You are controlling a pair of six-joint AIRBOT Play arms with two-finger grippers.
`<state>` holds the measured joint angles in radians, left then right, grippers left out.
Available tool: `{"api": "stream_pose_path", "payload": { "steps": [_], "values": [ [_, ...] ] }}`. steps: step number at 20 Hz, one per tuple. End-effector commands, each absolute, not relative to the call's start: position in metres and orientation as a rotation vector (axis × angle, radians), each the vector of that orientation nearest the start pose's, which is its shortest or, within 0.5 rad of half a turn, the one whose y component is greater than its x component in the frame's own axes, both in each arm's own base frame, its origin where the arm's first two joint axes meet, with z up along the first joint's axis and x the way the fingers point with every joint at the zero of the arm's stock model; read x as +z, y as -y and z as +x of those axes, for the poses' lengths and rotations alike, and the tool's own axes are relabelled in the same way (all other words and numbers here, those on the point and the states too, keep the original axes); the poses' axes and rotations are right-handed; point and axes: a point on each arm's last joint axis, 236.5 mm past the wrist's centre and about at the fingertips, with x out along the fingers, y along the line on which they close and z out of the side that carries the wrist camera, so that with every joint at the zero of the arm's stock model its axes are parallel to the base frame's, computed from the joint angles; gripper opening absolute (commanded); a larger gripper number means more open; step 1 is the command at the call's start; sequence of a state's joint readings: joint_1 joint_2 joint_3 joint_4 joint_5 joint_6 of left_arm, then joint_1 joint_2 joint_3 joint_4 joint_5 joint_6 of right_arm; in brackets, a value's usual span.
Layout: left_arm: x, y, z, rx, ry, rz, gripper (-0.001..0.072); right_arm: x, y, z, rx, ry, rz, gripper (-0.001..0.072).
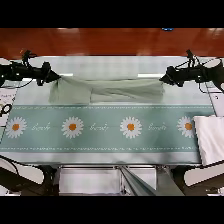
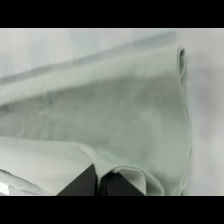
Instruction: Fold the shirts.
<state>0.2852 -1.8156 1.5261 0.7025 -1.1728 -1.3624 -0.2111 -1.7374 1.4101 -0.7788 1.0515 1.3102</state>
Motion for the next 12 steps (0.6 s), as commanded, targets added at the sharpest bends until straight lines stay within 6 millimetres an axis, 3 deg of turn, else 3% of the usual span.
{"api": "stream_pose_path", "payload": {
  "steps": [1, 4, 9, 10, 11, 12],
  "values": [
    [-0.032, 0.034, 0.542, -0.329, -1.161, -0.844, 0.0016, -0.047, -0.04, 0.526, 0.275, -1.141, 0.72, 0.0023],
    [-0.038, 0.035, 0.553, -0.33, -1.155, -0.842, 0.0017, -0.054, -0.038, 0.537, 0.272, -1.134, 0.725, 0.0023],
    [-0.051, 0.035, 0.553, -0.322, -1.173, -0.851, 0.0017, -0.068, -0.034, 0.545, 0.25, -1.129, 0.731, 0.0024],
    [-0.052, 0.036, 0.551, -0.329, -1.183, -0.853, 0.0061, -0.068, -0.034, 0.546, 0.248, -1.128, 0.732, 0.0101],
    [-0.051, 0.039, 0.546, -0.342, -1.204, -0.856, 0.0298, -0.067, -0.033, 0.547, 0.247, -1.124, 0.733, 0.0349],
    [-0.048, 0.04, 0.538, -0.36, -1.233, -0.864, 0.0503, -0.064, -0.031, 0.546, 0.25, -1.122, 0.736, 0.0417]
  ]
}}
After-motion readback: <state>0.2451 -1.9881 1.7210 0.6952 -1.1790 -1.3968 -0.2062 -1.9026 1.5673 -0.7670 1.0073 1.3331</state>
